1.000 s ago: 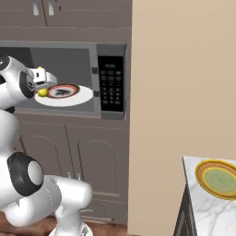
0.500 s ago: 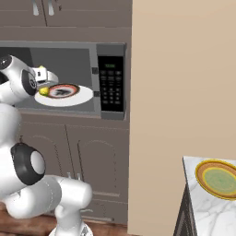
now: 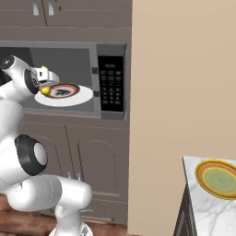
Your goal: Pick the corn from the counter and place it in the microwave. Then turn on the microwave.
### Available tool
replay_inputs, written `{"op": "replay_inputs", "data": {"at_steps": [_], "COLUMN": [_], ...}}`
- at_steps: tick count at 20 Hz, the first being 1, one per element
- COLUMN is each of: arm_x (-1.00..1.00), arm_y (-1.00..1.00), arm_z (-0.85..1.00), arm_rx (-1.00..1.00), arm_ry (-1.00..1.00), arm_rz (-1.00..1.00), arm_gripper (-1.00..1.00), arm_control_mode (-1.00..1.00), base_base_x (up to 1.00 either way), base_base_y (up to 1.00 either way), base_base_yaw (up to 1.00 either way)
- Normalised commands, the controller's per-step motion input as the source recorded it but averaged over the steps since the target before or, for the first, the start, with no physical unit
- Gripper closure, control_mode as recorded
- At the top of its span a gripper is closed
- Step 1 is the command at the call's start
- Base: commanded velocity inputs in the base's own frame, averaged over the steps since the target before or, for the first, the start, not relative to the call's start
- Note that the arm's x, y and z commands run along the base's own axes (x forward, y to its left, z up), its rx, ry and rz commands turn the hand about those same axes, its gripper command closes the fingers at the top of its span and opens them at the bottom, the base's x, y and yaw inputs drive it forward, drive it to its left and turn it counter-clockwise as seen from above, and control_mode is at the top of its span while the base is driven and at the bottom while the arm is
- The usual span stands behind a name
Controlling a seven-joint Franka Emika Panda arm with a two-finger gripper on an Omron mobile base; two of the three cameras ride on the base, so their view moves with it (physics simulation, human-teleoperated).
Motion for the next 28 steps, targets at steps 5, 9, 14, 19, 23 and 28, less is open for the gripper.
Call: {"op": "replay_inputs", "data": {"at_steps": [5, 9, 14, 19, 23, 28], "arm_x": [0.18, 0.18, 0.15, 0.12, 0.13, 0.14], "arm_y": [0.09, 0.07, 0.04, 0.01, 0.01, 0.03], "arm_z": [-0.08, -0.04, -0.01, 0.0, -0.01, -0.04], "arm_rx": [0.0, 0.0, 0.0, 0.0, 0.0, 0.0], "arm_ry": [0.0, 0.0, 0.01, 0.02, 0.02, 0.01], "arm_rz": [-0.01, -0.01, -0.02, -0.01, -0.01, -0.01], "arm_gripper": [1.0, 1.0, 1.0, 1.0, 1.0, 1.0], "arm_control_mode": [-1.0, -1.0, -1.0, -1.0, -1.0, -1.0], "base_base_x": [0.0, 0.0, 0.0, 0.0, 0.0, 0.0], "base_base_y": [0.0, 0.0, 0.0, 0.0, 0.0, 0.0], "base_base_yaw": [0.0, 0.0, 0.0, 0.0, 0.0, 0.0]}}
